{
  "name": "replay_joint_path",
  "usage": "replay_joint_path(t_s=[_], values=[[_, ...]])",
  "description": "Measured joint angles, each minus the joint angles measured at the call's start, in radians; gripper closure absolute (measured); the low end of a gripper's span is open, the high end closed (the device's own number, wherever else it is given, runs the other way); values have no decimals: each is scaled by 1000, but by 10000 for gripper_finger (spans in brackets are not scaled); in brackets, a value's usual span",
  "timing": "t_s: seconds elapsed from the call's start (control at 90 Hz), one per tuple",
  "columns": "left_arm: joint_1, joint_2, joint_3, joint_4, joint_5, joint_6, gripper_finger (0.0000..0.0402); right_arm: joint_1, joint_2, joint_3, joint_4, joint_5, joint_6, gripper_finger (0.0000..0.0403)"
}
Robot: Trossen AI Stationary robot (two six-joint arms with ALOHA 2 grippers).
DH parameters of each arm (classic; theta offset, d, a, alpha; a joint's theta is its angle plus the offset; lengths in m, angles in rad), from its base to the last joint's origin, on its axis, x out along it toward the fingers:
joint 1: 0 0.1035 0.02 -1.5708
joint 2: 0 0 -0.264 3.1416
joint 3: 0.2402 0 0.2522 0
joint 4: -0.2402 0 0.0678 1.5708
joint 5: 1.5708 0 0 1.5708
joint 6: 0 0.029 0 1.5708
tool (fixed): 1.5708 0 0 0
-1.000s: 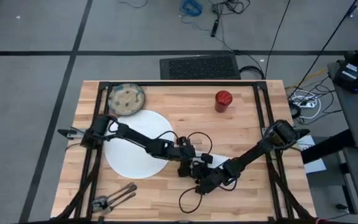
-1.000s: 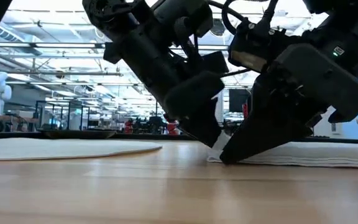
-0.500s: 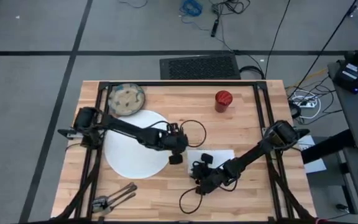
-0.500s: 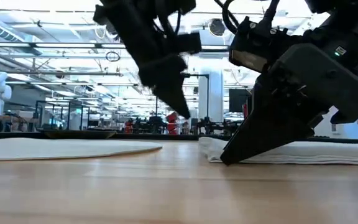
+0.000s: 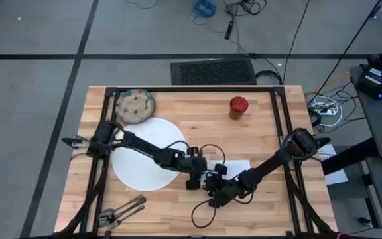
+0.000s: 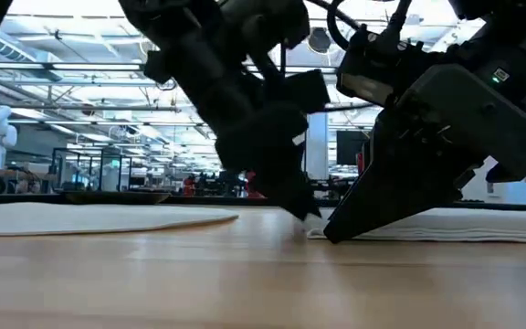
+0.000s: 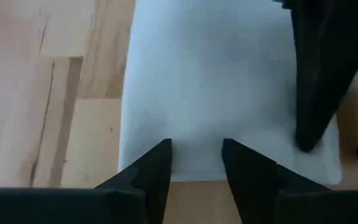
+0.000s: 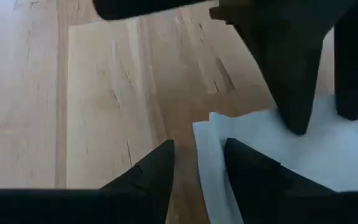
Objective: Set table place
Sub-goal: Fold the white napkin
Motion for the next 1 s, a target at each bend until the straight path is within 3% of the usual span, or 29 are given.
replay_joint_path(t_s=[0.322,0.6,0.722,0.889,1.0], values=[[27,18,-1,-8,2,78,269,32,-44,-2,-11,-31,-14,270],[32,19,-3,-13,11,81,269,38,-71,-3,23,-130,-42,270],[32,20,-4,-12,15,81,269,31,-103,-1,80,-67,-77,270],[32,20,-5,-11,20,80,269,22,-94,-1,76,201,-116,271],[32,20,-5,-11,23,80,269,-10,-54,-4,82,209,-110,282]])
